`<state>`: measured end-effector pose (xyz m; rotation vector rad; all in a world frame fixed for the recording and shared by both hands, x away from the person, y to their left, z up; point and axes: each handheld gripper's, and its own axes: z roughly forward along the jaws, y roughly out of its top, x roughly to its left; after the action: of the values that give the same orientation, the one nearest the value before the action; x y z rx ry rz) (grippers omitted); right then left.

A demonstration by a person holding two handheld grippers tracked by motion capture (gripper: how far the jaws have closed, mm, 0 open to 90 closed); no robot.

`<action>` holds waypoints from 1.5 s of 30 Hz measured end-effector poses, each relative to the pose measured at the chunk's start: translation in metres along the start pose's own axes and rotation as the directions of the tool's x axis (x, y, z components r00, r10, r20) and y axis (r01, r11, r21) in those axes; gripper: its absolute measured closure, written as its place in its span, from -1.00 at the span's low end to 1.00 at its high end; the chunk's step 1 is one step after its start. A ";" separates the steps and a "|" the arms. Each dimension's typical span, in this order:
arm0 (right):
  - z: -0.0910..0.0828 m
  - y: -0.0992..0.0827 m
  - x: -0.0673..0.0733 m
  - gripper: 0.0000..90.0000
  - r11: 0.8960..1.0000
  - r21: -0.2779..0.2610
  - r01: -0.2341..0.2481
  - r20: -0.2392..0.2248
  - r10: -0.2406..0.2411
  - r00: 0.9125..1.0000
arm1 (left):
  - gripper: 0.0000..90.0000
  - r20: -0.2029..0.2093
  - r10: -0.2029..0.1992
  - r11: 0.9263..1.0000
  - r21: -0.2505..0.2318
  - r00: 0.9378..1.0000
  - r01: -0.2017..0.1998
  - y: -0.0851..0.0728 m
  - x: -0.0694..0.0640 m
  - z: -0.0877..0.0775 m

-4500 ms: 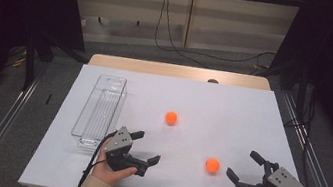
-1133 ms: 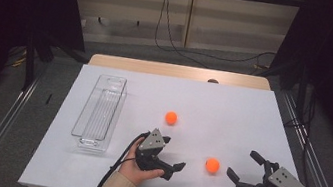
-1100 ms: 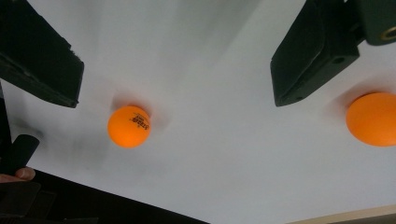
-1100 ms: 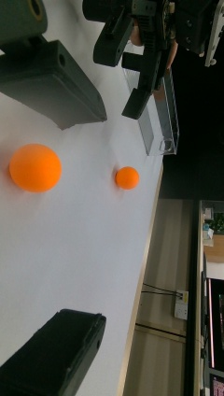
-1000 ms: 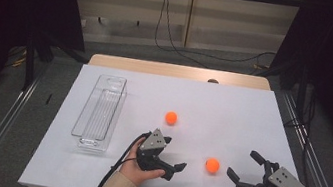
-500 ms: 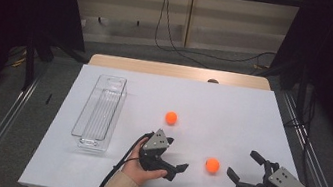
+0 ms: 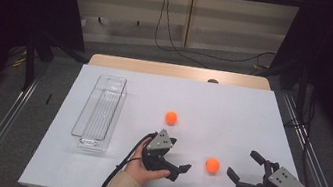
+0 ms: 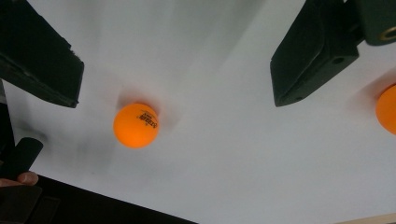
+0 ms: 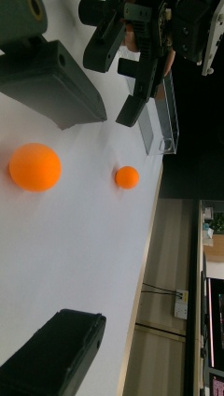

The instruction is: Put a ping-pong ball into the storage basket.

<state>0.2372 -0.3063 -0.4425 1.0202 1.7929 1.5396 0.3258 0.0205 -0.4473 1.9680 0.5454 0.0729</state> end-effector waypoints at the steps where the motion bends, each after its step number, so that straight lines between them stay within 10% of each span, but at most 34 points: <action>1: 0.000 0.000 0.000 -0.93 1.000 0.000 0.000 0.000 0.000 1.000 | -0.94 0.002 -0.001 1.000 -0.001 1.000 0.001 0.000 0.000 0.001; 45: 0.000 0.000 0.000 -0.93 1.000 -0.001 0.000 -0.001 0.000 1.000 | -0.93 0.018 0.003 0.999 0.034 1.000 -0.004 0.007 -0.006 0.018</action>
<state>0.2371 -0.3063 -0.4423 1.0187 1.7931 1.5408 0.3279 0.0004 -0.4483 2.0010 0.5348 0.0482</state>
